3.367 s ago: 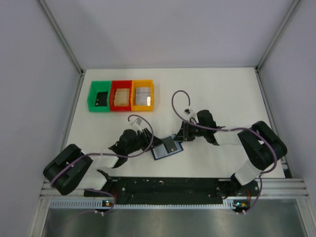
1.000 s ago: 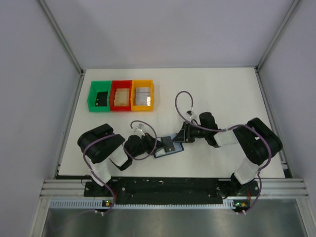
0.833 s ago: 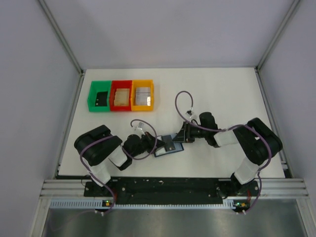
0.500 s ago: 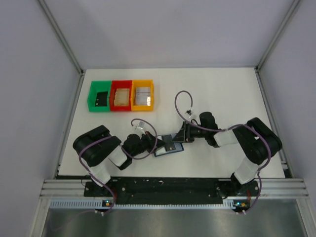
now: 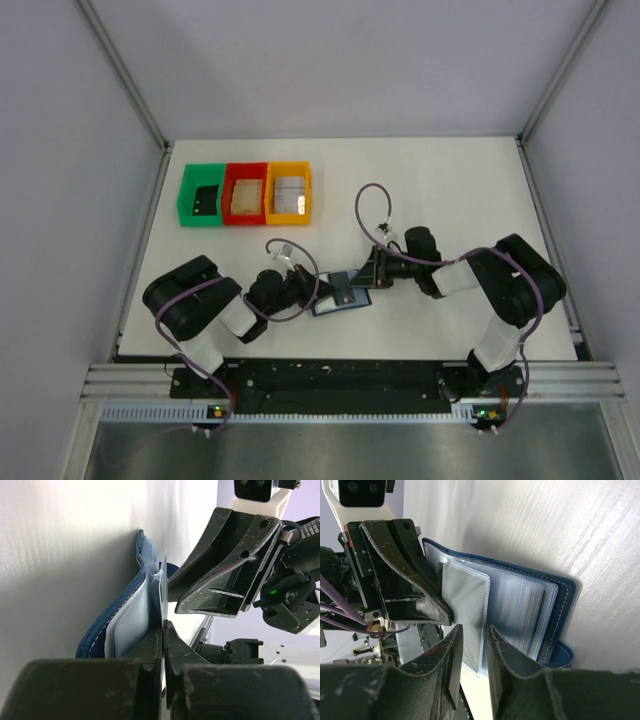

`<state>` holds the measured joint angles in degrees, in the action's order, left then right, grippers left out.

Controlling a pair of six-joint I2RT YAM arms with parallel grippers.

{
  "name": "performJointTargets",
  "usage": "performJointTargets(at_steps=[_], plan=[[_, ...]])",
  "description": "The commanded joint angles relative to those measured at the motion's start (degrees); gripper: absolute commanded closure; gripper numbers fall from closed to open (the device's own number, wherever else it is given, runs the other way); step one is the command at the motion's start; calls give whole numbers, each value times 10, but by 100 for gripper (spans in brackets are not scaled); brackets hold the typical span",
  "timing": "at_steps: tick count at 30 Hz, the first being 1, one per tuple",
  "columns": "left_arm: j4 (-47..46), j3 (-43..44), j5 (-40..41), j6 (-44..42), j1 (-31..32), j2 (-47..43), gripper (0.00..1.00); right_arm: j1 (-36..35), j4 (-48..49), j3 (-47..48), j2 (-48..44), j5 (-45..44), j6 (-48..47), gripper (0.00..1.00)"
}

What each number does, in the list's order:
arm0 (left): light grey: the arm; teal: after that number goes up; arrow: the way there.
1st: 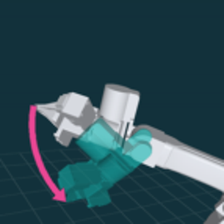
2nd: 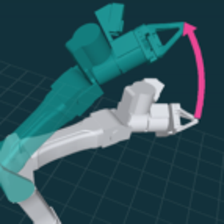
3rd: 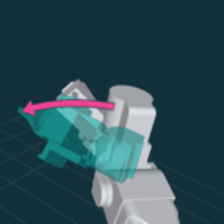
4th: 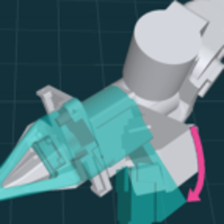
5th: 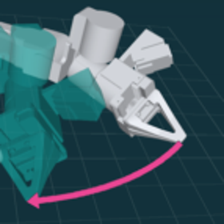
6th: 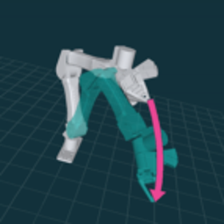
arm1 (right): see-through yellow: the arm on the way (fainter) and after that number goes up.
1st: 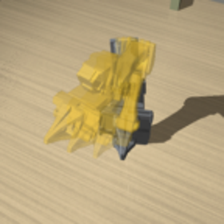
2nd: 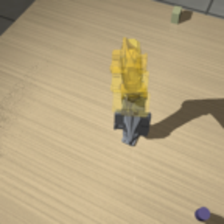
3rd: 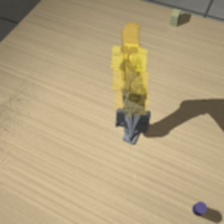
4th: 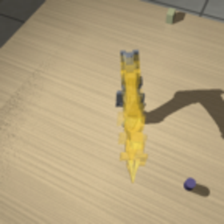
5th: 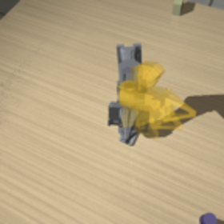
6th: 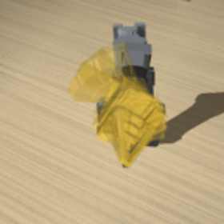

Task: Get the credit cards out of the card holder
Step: Remove the credit card from the card holder.

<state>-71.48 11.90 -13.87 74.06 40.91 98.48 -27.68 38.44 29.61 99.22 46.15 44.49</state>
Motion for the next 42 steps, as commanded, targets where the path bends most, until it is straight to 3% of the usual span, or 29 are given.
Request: performJointTargets(at_steps=[1, 9, 18, 23, 28, 31, 38, 42], plan=[[-242, 7, -17, -6, 1, -36, 100, 1, -22, -3, -12, -29, -28, 72], [-242, 9, -20, -4, 0, -40, 100, 9, -29, -5, -19, -31, -30, 64], [-241, 30, -34, -6, 0, -53, 100, -4, 17, 1, -7, 20, -13, 65], [-241, 27, -36, -6, 0, -43, 100, -3, 54, -6, -7, 38, 3, 78], [-242, 19, -33, -10, 0, -42, 96, -3, 59, -9, -10, 35, 2, 100], [-242, 15, -31, -12, 0, -42, 87, -2, 54, -10, -12, 34, -1, 100], [-242, 6, -39, -19, -7, -50, 76, 2, 46, -9, -11, 32, 0, 100], [-242, 1, -52, -24, -9, -58, 76, 4, 46, -10, -10, 33, 0, 100]])
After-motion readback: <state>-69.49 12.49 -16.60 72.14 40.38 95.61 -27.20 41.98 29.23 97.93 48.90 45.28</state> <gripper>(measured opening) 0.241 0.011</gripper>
